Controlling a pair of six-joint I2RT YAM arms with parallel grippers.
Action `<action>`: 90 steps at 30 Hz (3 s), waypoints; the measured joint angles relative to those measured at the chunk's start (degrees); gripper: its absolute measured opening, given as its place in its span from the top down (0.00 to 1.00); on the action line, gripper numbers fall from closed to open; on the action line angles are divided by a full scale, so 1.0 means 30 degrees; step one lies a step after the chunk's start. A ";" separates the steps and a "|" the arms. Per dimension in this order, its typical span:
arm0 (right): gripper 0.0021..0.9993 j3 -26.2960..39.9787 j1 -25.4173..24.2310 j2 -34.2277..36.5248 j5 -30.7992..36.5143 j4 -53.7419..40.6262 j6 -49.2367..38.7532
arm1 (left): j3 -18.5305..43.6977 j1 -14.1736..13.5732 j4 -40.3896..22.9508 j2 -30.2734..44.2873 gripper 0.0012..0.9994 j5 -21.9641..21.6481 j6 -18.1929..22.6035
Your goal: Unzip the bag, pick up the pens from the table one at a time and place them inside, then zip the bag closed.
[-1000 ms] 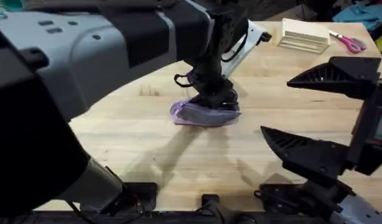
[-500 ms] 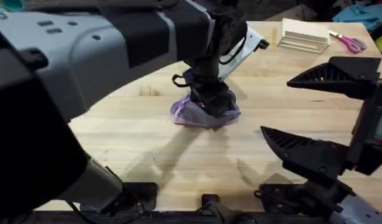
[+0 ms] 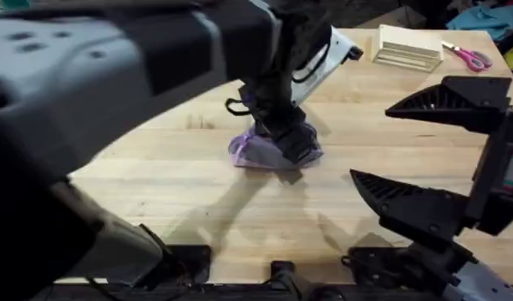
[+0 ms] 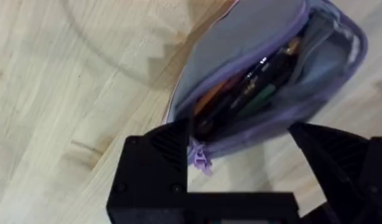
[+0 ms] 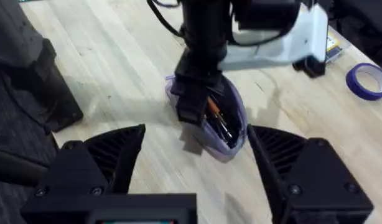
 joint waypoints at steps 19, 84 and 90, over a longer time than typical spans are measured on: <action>0.00 0.0000 0.0000 0.0000 0.0007 0.0546 0.0000 | 0.0000 0.5780 -0.2939 -0.6569 0.00 0.0907 0.6668; 0.00 0.0000 0.0442 0.2411 0.0306 0.1711 0.5861 | -0.9187 1.8015 0.0377 -0.7342 0.01 1.3057 2.7527; 0.00 0.0000 0.1732 0.3330 0.0306 0.2610 0.7545 | -0.9194 1.8544 0.0036 -0.5878 0.01 1.3811 2.9403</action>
